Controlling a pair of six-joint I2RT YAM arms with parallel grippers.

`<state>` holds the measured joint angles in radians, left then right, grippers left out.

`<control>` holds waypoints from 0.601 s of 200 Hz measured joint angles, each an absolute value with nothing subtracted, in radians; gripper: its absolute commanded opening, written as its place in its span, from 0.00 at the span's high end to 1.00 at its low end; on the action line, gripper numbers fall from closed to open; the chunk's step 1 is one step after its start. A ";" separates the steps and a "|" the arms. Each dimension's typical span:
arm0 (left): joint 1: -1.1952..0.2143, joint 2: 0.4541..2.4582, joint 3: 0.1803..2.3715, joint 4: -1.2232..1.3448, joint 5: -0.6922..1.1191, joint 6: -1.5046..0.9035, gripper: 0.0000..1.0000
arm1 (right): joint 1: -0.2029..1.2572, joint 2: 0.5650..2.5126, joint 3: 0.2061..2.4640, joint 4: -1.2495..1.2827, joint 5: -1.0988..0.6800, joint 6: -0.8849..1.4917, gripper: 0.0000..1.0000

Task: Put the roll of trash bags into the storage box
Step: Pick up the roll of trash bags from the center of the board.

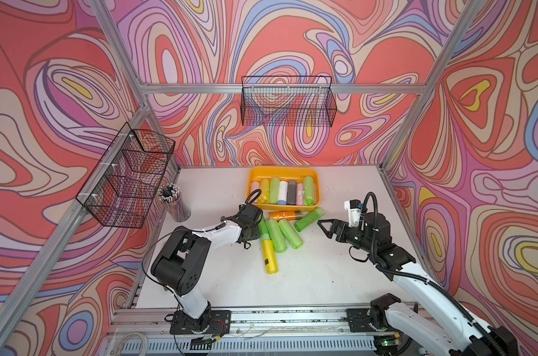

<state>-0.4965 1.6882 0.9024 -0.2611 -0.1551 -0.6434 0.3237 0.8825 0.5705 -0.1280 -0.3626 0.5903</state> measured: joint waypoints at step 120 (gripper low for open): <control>-0.496 1.413 0.775 -0.254 -0.044 -0.631 0.76 | 0.324 0.911 0.577 -0.133 -0.367 0.634 0.05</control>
